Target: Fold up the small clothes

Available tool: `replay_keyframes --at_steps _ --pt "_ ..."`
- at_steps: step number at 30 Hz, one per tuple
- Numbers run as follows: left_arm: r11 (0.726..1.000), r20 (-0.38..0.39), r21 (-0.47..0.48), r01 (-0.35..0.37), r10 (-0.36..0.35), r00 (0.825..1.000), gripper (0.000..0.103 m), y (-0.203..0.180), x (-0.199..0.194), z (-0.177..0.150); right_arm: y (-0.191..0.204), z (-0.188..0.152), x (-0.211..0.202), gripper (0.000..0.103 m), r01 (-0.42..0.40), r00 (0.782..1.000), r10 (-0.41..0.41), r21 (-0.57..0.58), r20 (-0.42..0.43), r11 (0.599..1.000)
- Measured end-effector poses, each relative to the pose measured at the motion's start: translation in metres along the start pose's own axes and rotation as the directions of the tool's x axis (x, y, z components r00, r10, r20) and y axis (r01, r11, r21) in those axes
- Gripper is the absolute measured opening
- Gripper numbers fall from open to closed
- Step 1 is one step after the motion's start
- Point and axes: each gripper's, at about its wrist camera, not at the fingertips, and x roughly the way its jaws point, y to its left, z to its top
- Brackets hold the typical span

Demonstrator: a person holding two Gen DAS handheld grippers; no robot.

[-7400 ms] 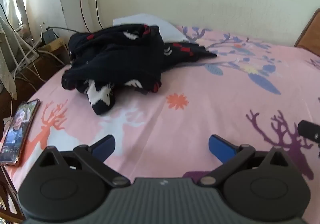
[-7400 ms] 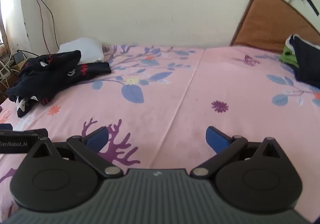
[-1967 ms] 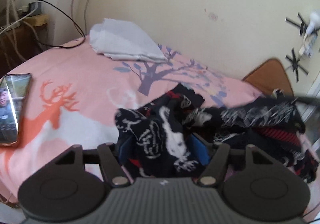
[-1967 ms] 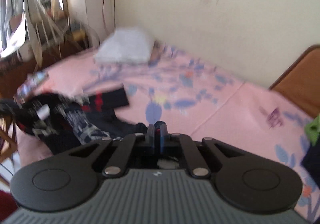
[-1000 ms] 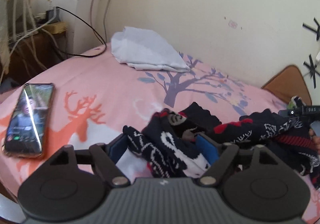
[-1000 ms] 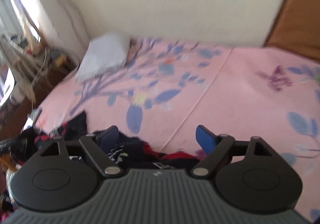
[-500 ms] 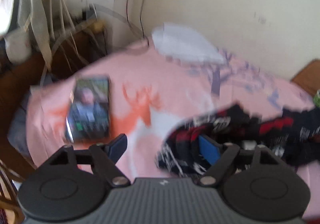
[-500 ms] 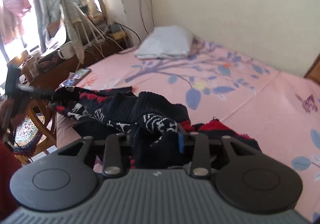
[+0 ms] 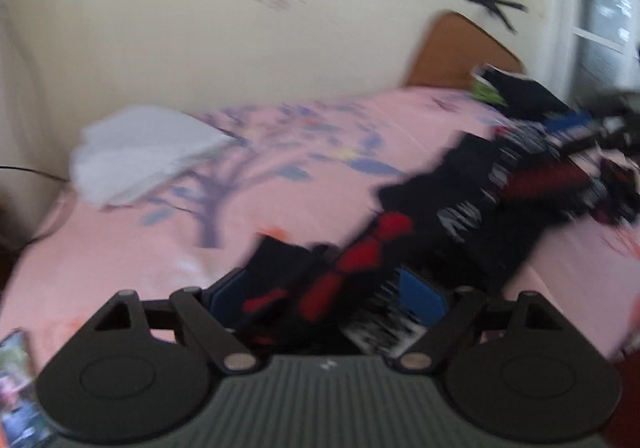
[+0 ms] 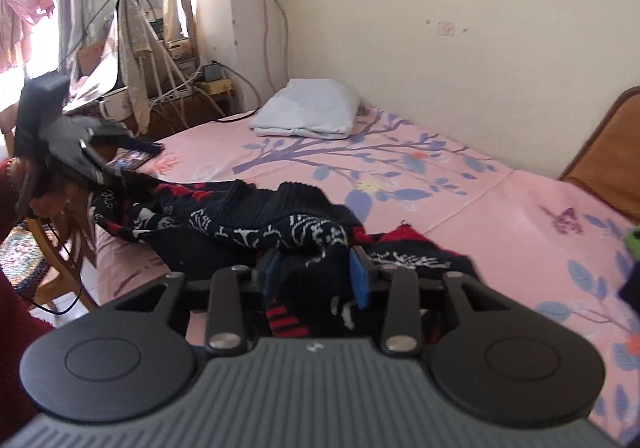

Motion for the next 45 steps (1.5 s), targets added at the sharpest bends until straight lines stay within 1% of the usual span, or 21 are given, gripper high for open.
replay_keyframes --at_steps 1,3,4,7,9,11,14,15,17,18,19,20,22,24,25,29,31,33,36,39,45 --pt "1.0 -0.01 0.013 0.024 -0.024 1.0 0.086 -0.002 0.003 -0.002 -0.003 0.0 -0.005 0.063 0.021 1.0 -0.021 -0.001 0.004 1.0" --pt "0.999 -0.031 0.036 0.035 -0.033 0.999 0.087 -0.005 0.01 -0.005 -0.007 0.0 -0.011 0.075 0.076 0.997 -0.076 -0.003 0.011 0.997" --pt "0.999 -0.043 0.041 0.032 -0.03 0.999 0.087 -0.005 0.015 -0.005 -0.009 -0.001 -0.013 0.079 0.099 0.995 -0.099 -0.001 0.011 0.995" --pt "1.0 -0.051 0.014 0.024 -0.024 0.998 0.084 0.0 0.021 -0.006 -0.025 -0.001 -0.011 0.08 0.126 0.992 -0.126 0.025 0.005 0.992" --pt "1.0 -0.051 -0.018 0.02 -0.021 0.998 0.076 0.007 0.024 -0.007 -0.036 0.001 -0.005 0.08 0.128 0.992 -0.128 0.048 -0.001 0.991" --pt "0.999 -0.054 -0.047 0.008 -0.011 0.999 0.054 0.011 0.026 -0.008 -0.047 0.001 0.005 0.08 0.126 0.992 -0.125 0.058 -0.017 0.99" --pt "0.997 -0.068 -0.068 -0.027 0.022 0.997 0.032 0.015 0.03 -0.01 -0.073 -0.003 0.026 0.081 0.075 0.997 -0.069 0.164 -0.042 0.984" --pt "0.997 -0.068 -0.076 -0.035 0.029 0.997 0.03 0.016 0.031 -0.011 -0.084 -0.007 0.033 0.084 0.055 0.998 -0.045 0.225 -0.046 0.973" --pt "0.994 -0.057 -0.091 -0.056 0.051 0.997 0.024 0.014 0.028 -0.011 -0.109 -0.018 0.047 0.086 -0.023 0.997 0.051 0.395 -0.061 0.918" --pt "0.993 -0.05 -0.094 -0.067 0.062 0.997 0.023 0.014 0.027 -0.011 -0.117 -0.026 0.049 0.082 -0.059 0.994 0.093 0.458 -0.052 0.887" --pt "0.992 -0.038 -0.096 -0.082 0.079 0.996 0.02 0.013 0.023 -0.01 -0.118 -0.03 0.047 0.075 -0.077 0.993 0.109 0.472 -0.041 0.878" --pt "0.991 -0.026 -0.097 -0.097 0.095 0.995 0.018 0.013 0.02 -0.008 -0.115 -0.032 0.041 0.071 -0.079 0.994 0.102 0.455 -0.027 0.887" --pt "0.988 0.022 -0.102 -0.117 0.12 0.993 0.016 0.011 0.008 -0.001 -0.098 -0.032 0.022 0.034 -0.059 0.998 0.061 0.39 0.007 0.919" --pt "0.985 0.098 -0.106 -0.138 0.148 0.984 0.016 0.009 -0.007 0.009 -0.076 -0.029 0.005 0.024 -0.037 0.999 0.029 0.319 0.03 0.947" --pt "0.983 0.137 -0.111 -0.147 0.161 0.977 0.016 0.008 -0.014 0.015 -0.062 -0.027 -0.002 0.023 -0.024 0.999 0.014 0.284 0.037 0.959" --pt "0.977 0.27 -0.157 -0.142 0.181 0.946 0.014 0.006 -0.048 0.04 -0.017 -0.02 -0.022 0.023 0.0 0.998 -0.01 0.185 0.055 0.983" --pt "0.979 0.334 -0.159 -0.126 0.173 0.926 0.014 0.004 -0.068 0.045 0.001 -0.022 -0.034 0.023 -0.039 0.997 0.028 0.151 0.072 0.988" --pt "0.981 0.371 -0.14 -0.131 0.175 0.912 0.014 0.001 -0.079 0.041 0.011 -0.031 -0.047 0.03 -0.074 0.994 0.066 0.092 0.081 0.993" --pt "0.979 0.343 -0.099 -0.181 0.204 0.917 0.014 -0.006 -0.076 0.029 0.032 -0.052 -0.054 0.054 -0.08 0.996 0.08 -0.005 0.049 0.997" --pt "0.973 0.274 -0.124 -0.196 0.223 0.936 0.014 -0.003 -0.063 0.015 0.033 -0.061 -0.052 0.055 -0.052 0.999 0.052 -0.002 0.005 0.999" --pt "0.965 0.284 -0.201 -0.168 0.222 0.933 0.014 0.004 -0.069 -0.002 0.013 -0.031 -0.07 0.059 -0.028 0.991 0.021 0.051 0.133 0.998"
